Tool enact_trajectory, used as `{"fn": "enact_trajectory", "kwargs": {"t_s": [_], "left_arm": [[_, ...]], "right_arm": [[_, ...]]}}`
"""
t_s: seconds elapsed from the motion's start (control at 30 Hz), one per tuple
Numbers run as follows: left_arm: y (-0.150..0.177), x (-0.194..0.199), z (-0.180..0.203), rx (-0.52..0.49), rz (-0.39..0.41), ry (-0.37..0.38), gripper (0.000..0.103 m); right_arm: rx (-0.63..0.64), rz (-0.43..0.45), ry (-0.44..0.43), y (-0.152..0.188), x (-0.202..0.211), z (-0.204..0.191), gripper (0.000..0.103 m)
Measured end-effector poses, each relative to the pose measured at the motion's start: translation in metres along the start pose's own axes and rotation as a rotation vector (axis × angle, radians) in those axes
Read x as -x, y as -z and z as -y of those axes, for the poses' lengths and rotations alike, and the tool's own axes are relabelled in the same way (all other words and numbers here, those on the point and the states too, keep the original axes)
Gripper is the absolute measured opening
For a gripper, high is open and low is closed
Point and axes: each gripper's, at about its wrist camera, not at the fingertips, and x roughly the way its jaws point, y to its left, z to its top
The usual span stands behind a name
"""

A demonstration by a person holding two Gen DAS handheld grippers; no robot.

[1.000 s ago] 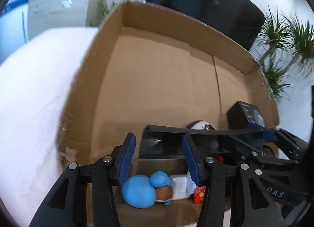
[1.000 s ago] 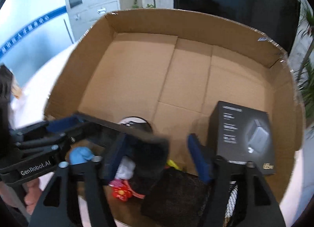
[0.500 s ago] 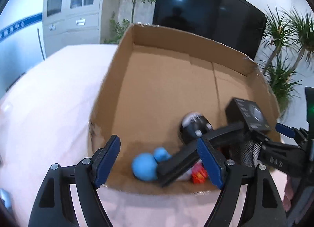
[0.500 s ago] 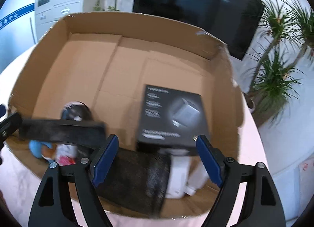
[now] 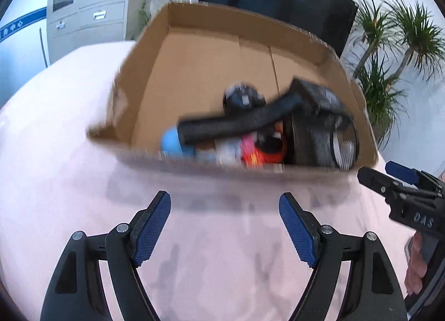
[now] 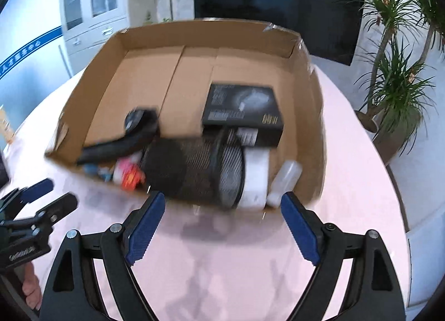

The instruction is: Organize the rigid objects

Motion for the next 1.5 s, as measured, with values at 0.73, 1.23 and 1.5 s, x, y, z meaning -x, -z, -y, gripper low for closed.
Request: {"fn": "enact_trajectory", "kwargs": {"t_s": [0.73,1.23,1.5], "left_arm": [[0.083,-0.031,0.047,-0.139,-0.127,-0.134,0.103],[0.096,-0.018,0.044,-0.105,-0.123,-0.159,0.103],[0.101,-0.013,0.042,-0.113,-0.124,-0.149,0.103]], "right_arm": [[-0.016,-0.118,-0.001,0.115,-0.018,0.005,0.102],[-0.043,-0.120,0.022,0.125,-0.011,0.002,0.102],[-0.043,-0.120,0.024,0.131,-0.010,0.002,0.102]]}}
